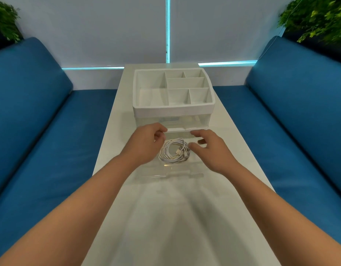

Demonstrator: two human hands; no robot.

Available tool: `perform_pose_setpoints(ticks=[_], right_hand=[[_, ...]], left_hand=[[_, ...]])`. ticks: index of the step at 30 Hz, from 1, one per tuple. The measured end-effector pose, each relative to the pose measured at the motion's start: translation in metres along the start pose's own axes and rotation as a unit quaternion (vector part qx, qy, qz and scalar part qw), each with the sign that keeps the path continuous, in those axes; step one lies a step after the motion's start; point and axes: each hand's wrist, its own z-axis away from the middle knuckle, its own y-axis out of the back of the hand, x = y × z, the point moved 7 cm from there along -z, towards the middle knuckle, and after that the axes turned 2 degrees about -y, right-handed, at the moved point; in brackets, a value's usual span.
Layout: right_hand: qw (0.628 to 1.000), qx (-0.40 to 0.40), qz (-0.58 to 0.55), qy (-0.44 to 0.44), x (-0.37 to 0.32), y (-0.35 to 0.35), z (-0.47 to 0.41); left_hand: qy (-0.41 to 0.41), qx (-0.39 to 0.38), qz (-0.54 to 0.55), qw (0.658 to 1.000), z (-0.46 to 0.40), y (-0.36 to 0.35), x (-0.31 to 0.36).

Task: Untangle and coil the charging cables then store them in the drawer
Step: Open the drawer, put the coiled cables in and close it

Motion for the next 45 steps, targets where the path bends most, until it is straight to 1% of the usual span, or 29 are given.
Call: perform_pose_setpoints(ticks=[2, 3, 5, 7, 9, 13, 15, 19, 23, 36, 45], right_hand=[[0.996, 0.049, 0.017, 0.069, 0.002, 0.009, 0.023], [0.994, 0.071, 0.026, 0.083, 0.008, 0.009, 0.032], [0.991, 0.111, 0.021, 0.067, 0.027, 0.007, 0.047], [0.989, 0.143, 0.001, 0.036, 0.042, 0.001, 0.056], [0.987, 0.161, -0.022, 0.002, 0.052, -0.007, 0.061], [0.981, 0.171, -0.079, -0.054, 0.064, -0.020, 0.059], [0.978, 0.171, -0.102, -0.067, 0.065, -0.026, 0.058], [0.973, 0.182, -0.122, -0.078, 0.067, -0.031, 0.055], [0.974, 0.176, -0.117, -0.079, 0.067, -0.032, 0.044], [0.976, 0.175, -0.096, -0.090, 0.060, -0.039, -0.041], [0.969, 0.162, -0.152, -0.105, 0.061, -0.038, -0.070]], left_hand=[[-0.084, 0.067, -0.026, 0.994, 0.003, 0.021, 0.015], [-0.129, 0.104, -0.052, 0.985, 0.003, 0.030, 0.023], [-0.196, 0.160, -0.100, 0.962, 0.000, 0.041, 0.037], [-0.222, 0.189, -0.128, 0.948, -0.011, 0.045, 0.045], [-0.193, 0.183, -0.152, 0.952, -0.026, 0.043, 0.046], [-0.106, 0.094, -0.188, 0.972, -0.050, 0.025, 0.028], [-0.104, 0.070, -0.203, 0.971, -0.053, 0.018, 0.022], [-0.107, 0.092, -0.181, 0.973, -0.055, 0.018, 0.016], [-0.102, 0.087, -0.171, 0.976, -0.060, 0.018, 0.014], [-0.109, 0.098, -0.160, 0.976, -0.062, 0.019, 0.012], [-0.113, 0.088, -0.155, 0.978, -0.061, 0.017, 0.009]])
